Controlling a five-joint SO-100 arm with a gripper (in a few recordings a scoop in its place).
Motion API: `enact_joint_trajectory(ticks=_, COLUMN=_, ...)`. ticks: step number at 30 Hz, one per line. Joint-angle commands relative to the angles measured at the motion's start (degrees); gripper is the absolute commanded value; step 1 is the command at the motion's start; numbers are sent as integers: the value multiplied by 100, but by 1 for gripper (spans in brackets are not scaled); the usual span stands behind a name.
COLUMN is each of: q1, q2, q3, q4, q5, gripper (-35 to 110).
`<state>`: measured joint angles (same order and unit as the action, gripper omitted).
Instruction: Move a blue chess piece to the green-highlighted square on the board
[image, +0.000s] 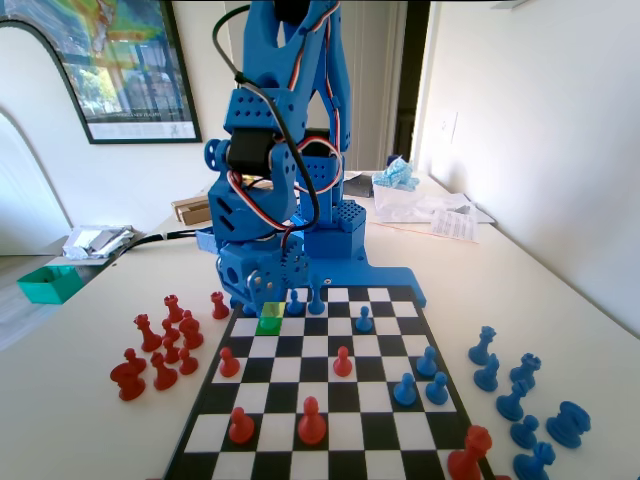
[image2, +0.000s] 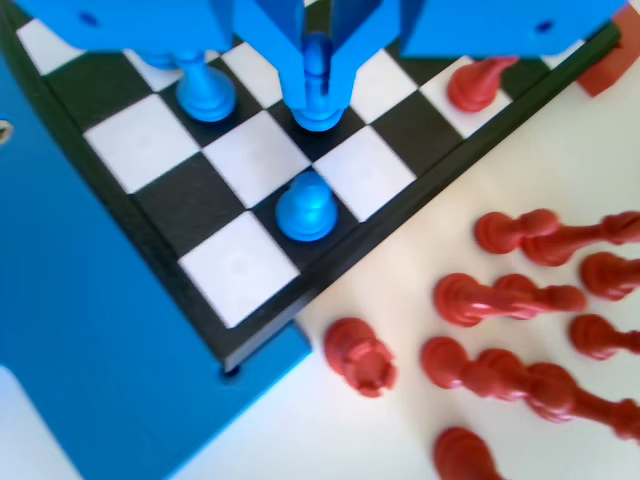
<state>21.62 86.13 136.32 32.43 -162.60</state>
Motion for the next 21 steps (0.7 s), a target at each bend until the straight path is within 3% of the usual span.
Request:
enact_joint_trajectory(ticks=1, q1=79, q2=176, q3=18, q4=-9, q5=-88, gripper=5)
enact_joint_trajectory(ticks=7, q1=97, q2=176, q3=-202, q4=246, q5=-70, gripper=13)
enact_joint_trajectory(ticks=21, q1=-202, q2=1011, q3=-1564, q4=2382, q5=844, gripper=8)
